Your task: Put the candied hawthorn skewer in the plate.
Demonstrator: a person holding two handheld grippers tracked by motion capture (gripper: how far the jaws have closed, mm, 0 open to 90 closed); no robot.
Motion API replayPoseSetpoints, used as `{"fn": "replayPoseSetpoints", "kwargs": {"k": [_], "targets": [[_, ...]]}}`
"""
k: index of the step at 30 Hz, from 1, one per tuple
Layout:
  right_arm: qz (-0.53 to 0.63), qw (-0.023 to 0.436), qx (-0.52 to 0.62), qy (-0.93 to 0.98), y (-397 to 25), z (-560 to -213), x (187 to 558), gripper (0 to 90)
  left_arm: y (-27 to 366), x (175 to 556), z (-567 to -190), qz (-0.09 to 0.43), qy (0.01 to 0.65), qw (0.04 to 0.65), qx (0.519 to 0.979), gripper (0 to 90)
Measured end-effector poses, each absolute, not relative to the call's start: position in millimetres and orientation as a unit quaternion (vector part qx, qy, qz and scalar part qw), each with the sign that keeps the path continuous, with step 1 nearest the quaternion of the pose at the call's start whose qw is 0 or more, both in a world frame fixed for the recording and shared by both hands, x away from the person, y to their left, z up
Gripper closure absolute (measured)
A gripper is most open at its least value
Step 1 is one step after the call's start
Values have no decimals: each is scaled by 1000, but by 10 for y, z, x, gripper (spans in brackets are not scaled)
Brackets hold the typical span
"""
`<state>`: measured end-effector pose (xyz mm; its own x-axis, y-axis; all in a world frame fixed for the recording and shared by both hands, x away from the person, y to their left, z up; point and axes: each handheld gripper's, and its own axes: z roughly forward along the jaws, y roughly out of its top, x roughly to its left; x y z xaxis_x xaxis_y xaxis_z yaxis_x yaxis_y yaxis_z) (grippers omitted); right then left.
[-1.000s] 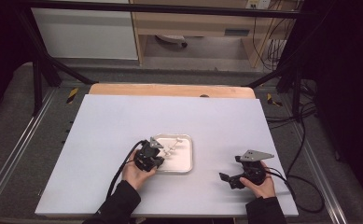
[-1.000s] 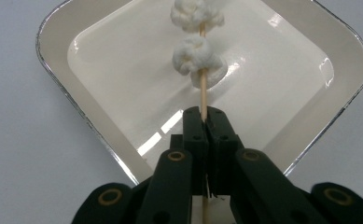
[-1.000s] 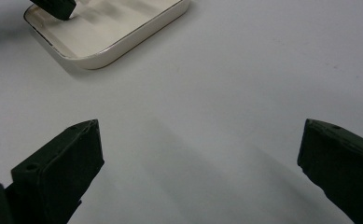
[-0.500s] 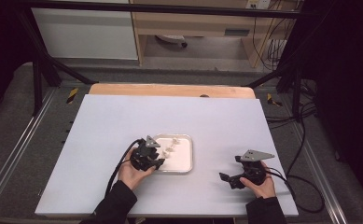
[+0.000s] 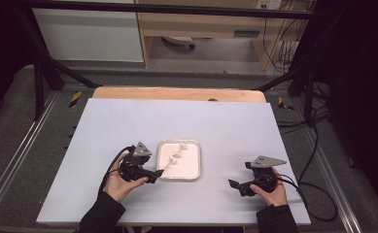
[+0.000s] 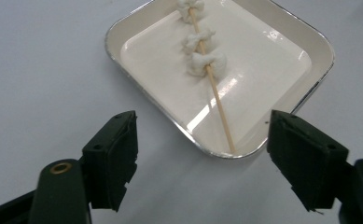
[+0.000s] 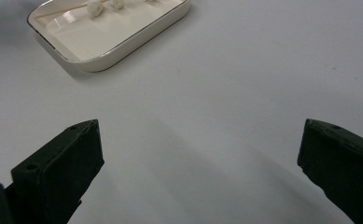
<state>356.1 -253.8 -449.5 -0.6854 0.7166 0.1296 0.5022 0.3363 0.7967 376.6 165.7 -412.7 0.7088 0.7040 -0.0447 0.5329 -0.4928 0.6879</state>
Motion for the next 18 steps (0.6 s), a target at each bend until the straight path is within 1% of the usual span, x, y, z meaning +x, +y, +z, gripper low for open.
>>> {"fn": "replayPoseSetpoints", "kwargs": {"k": [2, 13, 18], "targets": [[436, 124, 376, 808, -2541, -4493, 3561, 7, 1727, 3745, -4139, 117, 365, 351, 855, 191], [435, 121, 378, 808, -2540, -4495, 3559, 6, 2231, 3578, -4307, 126, 397, 358, 835, 164], [432, 120, 378, 810, -2540, -4502, 3558, 6, 2390, 3502, -4366, 127, 404, 367, 828, 124]]}}
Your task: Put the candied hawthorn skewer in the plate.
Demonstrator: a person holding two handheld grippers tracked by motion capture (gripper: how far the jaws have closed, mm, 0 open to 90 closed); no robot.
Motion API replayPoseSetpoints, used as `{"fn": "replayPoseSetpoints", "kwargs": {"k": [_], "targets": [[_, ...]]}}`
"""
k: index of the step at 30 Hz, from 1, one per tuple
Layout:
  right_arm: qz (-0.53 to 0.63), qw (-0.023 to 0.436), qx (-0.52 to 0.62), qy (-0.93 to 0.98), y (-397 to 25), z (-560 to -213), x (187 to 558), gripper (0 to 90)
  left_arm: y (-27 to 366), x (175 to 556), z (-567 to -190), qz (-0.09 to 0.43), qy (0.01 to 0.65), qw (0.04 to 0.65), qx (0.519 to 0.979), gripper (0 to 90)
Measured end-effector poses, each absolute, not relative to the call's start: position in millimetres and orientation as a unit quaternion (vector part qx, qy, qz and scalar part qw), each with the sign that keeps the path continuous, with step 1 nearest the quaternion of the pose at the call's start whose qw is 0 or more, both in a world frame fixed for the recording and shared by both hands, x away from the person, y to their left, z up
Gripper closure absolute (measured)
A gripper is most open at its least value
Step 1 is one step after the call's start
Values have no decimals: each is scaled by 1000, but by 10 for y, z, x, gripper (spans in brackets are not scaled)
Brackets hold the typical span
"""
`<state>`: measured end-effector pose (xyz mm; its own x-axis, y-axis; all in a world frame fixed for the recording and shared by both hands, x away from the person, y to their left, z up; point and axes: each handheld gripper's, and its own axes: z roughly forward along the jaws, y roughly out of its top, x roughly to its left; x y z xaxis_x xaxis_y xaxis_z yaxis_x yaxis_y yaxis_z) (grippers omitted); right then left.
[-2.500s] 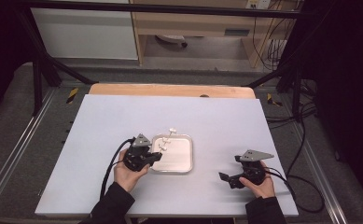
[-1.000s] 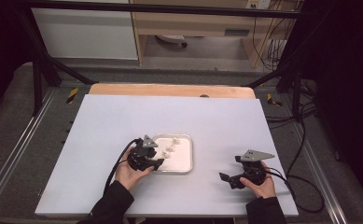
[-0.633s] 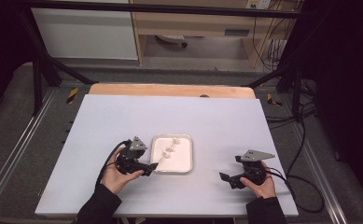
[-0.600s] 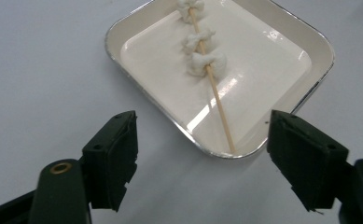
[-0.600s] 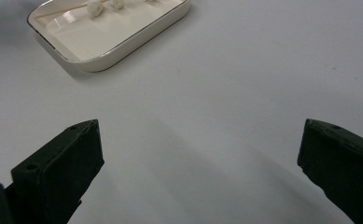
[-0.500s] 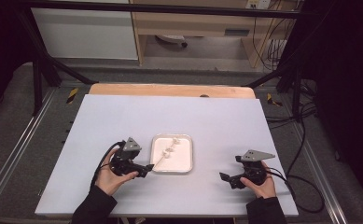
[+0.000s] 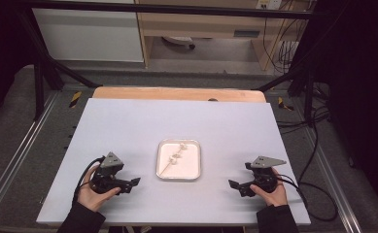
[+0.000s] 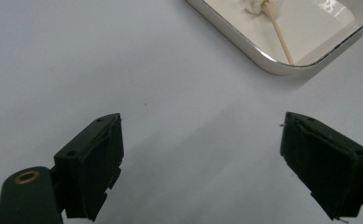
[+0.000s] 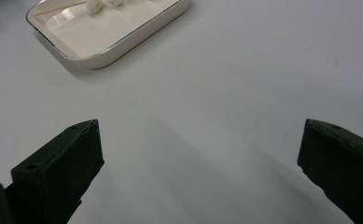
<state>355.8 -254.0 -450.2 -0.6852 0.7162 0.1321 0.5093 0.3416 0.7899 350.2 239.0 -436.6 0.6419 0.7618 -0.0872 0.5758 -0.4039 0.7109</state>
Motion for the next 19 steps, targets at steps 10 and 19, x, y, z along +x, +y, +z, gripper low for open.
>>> {"fn": "replayPoseSetpoints", "kwargs": {"k": [10, 19], "targets": [[425, 109, 388, 810, -2539, -4531, 3555, 6, 2597, 3427, -4452, 129, 408, 376, 822, 93], [416, 103, 388, 816, -2527, -4564, 3554, 6, 2648, 3429, -4473, 131, 410, 378, 820, 105]]}}
